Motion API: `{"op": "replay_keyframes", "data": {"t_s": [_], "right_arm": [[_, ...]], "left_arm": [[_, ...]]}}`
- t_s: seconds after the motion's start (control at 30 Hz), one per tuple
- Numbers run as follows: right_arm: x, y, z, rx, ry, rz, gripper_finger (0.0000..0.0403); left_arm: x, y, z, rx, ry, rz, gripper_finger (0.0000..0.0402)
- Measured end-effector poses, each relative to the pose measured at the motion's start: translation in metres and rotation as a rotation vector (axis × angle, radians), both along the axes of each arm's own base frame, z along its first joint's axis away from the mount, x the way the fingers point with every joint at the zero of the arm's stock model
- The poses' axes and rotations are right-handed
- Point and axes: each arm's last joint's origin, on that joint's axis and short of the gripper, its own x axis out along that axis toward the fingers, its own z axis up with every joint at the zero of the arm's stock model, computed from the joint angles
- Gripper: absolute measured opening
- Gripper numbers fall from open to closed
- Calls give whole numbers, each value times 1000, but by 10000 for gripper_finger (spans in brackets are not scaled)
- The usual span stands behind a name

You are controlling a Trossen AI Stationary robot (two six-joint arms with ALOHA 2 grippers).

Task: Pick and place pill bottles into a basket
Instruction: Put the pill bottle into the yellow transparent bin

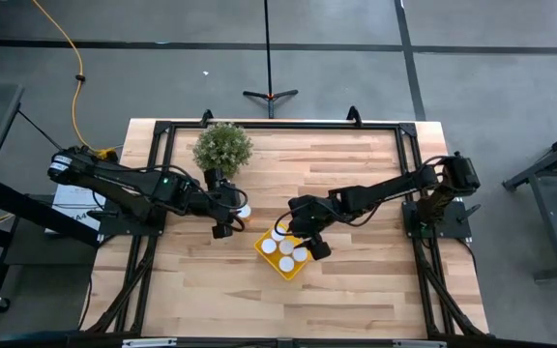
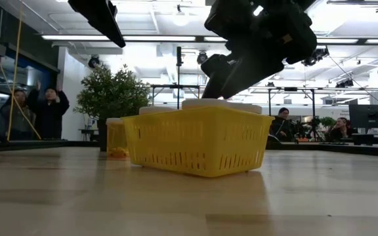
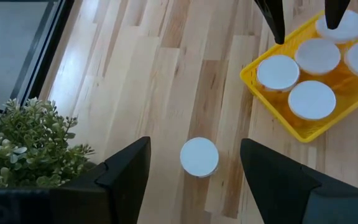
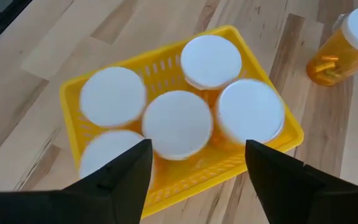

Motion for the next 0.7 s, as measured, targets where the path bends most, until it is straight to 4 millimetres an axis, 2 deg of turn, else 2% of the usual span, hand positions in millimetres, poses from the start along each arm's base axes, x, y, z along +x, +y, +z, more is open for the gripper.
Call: {"op": "replay_keyframes", "data": {"t_s": [0.23,0.43,0.53,0.7], "right_arm": [[1,0,2,-5,1,2,249],[6,-7,26,-29,12,-42,249],[-2,-9,36,37,29,5,249],[-33,-13,35,12,25,-27,239]], "left_arm": [[0,0,0,0,0,0,282],[0,0,0,-13,-5,-1,282],[3,-1,-5,-36,-33,3,282],[2,-2,-37,-55,-9,5,282]]}}
